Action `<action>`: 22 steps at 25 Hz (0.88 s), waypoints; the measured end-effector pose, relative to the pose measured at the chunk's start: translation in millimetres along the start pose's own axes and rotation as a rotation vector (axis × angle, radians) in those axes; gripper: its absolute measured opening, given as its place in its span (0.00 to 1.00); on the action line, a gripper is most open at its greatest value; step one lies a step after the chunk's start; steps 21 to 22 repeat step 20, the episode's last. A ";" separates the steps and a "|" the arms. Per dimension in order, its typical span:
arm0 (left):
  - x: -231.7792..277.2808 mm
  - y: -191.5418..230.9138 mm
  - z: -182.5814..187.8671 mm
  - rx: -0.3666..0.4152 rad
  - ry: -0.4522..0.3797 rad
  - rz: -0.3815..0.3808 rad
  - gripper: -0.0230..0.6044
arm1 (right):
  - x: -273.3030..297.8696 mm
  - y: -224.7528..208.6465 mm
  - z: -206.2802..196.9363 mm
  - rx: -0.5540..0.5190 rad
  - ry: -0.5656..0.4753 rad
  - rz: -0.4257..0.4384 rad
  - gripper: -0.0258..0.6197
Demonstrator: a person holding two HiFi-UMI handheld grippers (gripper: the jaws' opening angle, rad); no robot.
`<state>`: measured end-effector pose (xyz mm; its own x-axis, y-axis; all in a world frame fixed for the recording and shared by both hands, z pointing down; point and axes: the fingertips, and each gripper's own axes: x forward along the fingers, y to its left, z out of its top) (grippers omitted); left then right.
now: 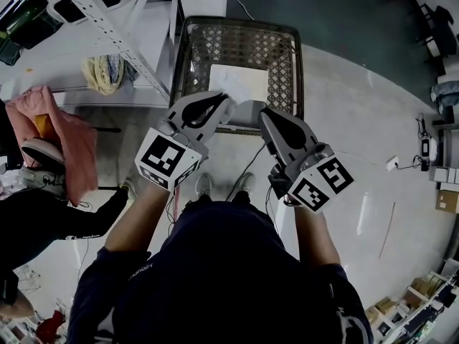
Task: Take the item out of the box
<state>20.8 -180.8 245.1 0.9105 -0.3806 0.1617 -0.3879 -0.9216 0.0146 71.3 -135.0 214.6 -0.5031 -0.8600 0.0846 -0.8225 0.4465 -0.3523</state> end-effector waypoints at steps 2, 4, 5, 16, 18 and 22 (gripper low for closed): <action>0.8 -1.0 -0.3 -0.002 -0.001 -0.002 0.05 | -0.3 -0.5 -1.6 0.002 0.007 0.000 0.08; 1.7 -1.7 -1.6 -0.006 0.002 -0.002 0.05 | -0.6 -0.8 -2.8 0.003 0.011 0.001 0.08; 2.1 -1.8 -2.6 -0.007 0.005 -0.002 0.05 | -0.7 -0.9 -3.2 0.003 0.012 0.001 0.08; 3.7 1.2 -8.4 -0.021 0.009 -0.003 0.05 | 2.3 -2.6 -7.1 0.004 0.028 -0.001 0.08; 3.5 1.8 -8.4 -0.023 0.008 -0.001 0.05 | 2.6 -2.8 -7.4 0.005 0.029 -0.002 0.08; 3.3 2.5 -8.4 -0.024 0.007 0.000 0.05 | 3.1 -3.0 -7.9 0.006 0.030 -0.002 0.08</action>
